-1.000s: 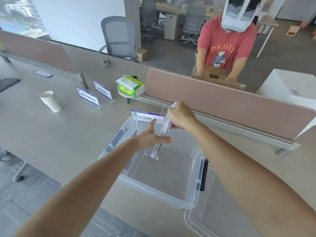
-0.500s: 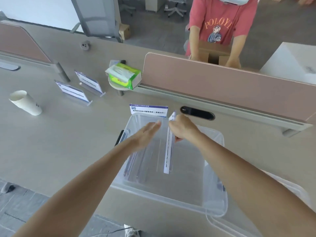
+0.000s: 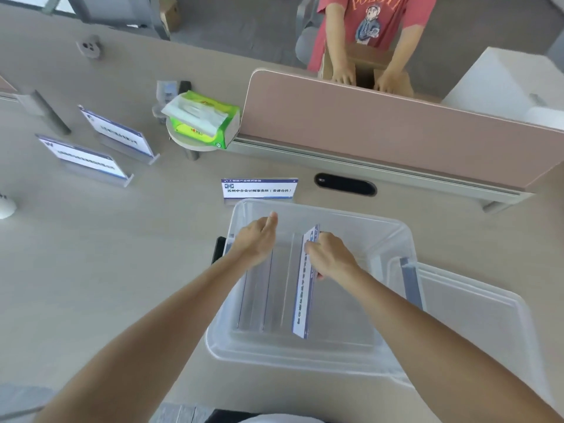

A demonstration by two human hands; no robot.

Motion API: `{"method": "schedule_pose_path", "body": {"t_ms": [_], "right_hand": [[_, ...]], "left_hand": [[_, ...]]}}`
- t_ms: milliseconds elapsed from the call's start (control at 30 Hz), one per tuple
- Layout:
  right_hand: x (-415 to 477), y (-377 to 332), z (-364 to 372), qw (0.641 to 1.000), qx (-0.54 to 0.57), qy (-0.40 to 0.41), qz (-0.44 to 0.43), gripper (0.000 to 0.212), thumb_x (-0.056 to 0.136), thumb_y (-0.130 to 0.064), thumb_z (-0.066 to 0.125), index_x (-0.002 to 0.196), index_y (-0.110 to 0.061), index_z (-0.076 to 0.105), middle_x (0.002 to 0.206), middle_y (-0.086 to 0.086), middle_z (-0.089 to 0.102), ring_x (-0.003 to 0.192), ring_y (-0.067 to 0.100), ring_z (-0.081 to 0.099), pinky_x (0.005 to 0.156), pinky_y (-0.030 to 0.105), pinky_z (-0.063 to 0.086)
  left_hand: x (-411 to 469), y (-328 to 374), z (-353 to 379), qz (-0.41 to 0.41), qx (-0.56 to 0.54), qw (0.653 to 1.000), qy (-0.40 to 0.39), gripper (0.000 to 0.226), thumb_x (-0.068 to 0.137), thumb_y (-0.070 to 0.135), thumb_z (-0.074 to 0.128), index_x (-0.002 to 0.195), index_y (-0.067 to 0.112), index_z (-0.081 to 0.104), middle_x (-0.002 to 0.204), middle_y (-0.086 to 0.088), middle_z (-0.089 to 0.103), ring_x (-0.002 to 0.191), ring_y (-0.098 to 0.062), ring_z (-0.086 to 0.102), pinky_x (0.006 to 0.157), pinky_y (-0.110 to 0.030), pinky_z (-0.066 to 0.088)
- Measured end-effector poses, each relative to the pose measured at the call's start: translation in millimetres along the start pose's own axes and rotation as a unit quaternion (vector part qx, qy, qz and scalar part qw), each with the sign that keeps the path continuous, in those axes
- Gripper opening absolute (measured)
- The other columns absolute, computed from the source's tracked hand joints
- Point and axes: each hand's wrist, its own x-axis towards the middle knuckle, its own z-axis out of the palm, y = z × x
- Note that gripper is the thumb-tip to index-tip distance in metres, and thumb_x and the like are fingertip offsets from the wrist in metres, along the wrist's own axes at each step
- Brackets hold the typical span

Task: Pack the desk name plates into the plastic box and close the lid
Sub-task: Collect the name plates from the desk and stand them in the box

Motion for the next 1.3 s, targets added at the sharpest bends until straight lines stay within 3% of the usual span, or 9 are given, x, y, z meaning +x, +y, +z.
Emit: {"method": "schedule_pose_path", "body": {"t_ms": [267, 333, 433, 600, 767, 933, 1100, 1167, 1300], "right_hand": [[36, 18, 38, 0.997, -0.001, -0.074, 0.031, 0.030, 0.087, -0.011, 0.036, 0.058, -0.007, 0.041, 0.042, 0.009, 0.052, 0.052, 0.033, 0.069, 0.046, 0.021, 0.041], [42, 23, 47, 0.996, -0.003, -0.083, 0.033, 0.022, 0.087, -0.015, 0.036, 0.070, -0.007, 0.046, 0.042, 0.008, 0.054, 0.048, 0.028, 0.068, 0.058, 0.024, 0.048], [49, 29, 56, 0.995, 0.002, -0.089, 0.034, 0.024, 0.087, -0.015, 0.035, 0.073, -0.004, 0.052, 0.047, 0.011, 0.058, 0.045, 0.023, 0.067, 0.064, 0.025, 0.051], [55, 26, 63, 0.997, -0.002, -0.077, 0.024, 0.024, 0.088, -0.017, 0.035, 0.073, -0.006, 0.050, 0.051, 0.010, 0.061, 0.041, 0.020, 0.066, 0.064, 0.026, 0.053], [58, 20, 69, 0.997, 0.006, -0.080, 0.020, 0.014, 0.086, -0.019, 0.035, 0.079, -0.012, 0.044, 0.055, 0.005, 0.058, 0.040, 0.017, 0.065, 0.067, 0.029, 0.055], [60, 17, 70, 0.997, 0.018, -0.070, 0.018, 0.026, 0.090, -0.018, 0.036, 0.067, -0.010, 0.046, 0.057, 0.004, 0.056, 0.042, 0.023, 0.066, 0.067, 0.032, 0.057], [61, 15, 71, 0.997, 0.017, -0.072, 0.018, 0.026, 0.089, -0.020, 0.036, 0.072, -0.008, 0.052, 0.061, 0.007, 0.061, 0.045, 0.024, 0.067, 0.068, 0.037, 0.059], [62, 15, 72, 0.997, 0.015, -0.070, 0.020, 0.028, 0.090, -0.023, 0.035, 0.073, -0.009, 0.051, 0.062, 0.007, 0.061, 0.043, 0.023, 0.067, 0.062, 0.032, 0.056], [62, 16, 73, 0.997, 0.001, -0.068, 0.022, 0.031, 0.093, -0.031, 0.033, 0.078, -0.011, 0.050, 0.065, 0.004, 0.061, 0.035, 0.015, 0.062, 0.048, 0.023, 0.039]], "left_hand": [[31, -16, 12, -0.050, -0.080, 0.995, -0.009, 0.052, 0.097, 0.063, 0.022, 0.097, 0.021, 0.052, 0.107, -0.004, 0.050, 0.102, -0.024, 0.045, 0.101, -0.043, 0.039], [30, -16, 11, -0.047, -0.107, 0.993, -0.015, 0.064, 0.088, 0.071, 0.023, 0.101, 0.021, 0.060, 0.114, -0.008, 0.054, 0.110, -0.026, 0.047, 0.107, -0.049, 0.037], [30, -16, 10, -0.061, -0.127, 0.990, -0.007, 0.088, 0.076, 0.077, 0.021, 0.129, 0.022, 0.064, 0.145, -0.002, 0.051, 0.136, -0.028, 0.039, 0.114, -0.051, 0.029], [29, -15, 10, -0.066, -0.133, 0.989, -0.009, 0.100, 0.064, 0.087, 0.019, 0.131, 0.026, 0.063, 0.148, -0.001, 0.048, 0.138, -0.029, 0.038, 0.113, -0.054, 0.028], [29, -16, 12, -0.051, -0.129, 0.990, -0.015, 0.088, 0.078, 0.077, 0.020, 0.133, 0.023, 0.062, 0.150, 0.000, 0.048, 0.139, -0.027, 0.038, 0.115, -0.051, 0.027], [35, -24, 15, -0.044, -0.128, 0.991, -0.016, 0.069, 0.098, 0.065, 0.021, 0.134, 0.022, 0.061, 0.148, 0.000, 0.049, 0.138, -0.028, 0.037, 0.113, -0.047, 0.027], [35, -21, 14, -0.045, -0.111, 0.993, -0.022, 0.097, 0.067, 0.086, 0.022, 0.131, 0.025, 0.064, 0.146, 0.000, 0.052, 0.138, -0.028, 0.038, 0.114, -0.051, 0.026], [36, -21, 14, -0.040, -0.117, 0.992, -0.027, 0.099, 0.065, 0.086, 0.024, 0.131, 0.024, 0.064, 0.147, -0.002, 0.051, 0.139, -0.028, 0.037, 0.114, -0.048, 0.026], [36, -22, 15, -0.022, -0.119, 0.992, -0.041, 0.077, 0.088, 0.073, 0.029, 0.131, 0.018, 0.064, 0.144, 0.000, 0.053, 0.136, -0.025, 0.040, 0.097, -0.034, 0.023]]}}
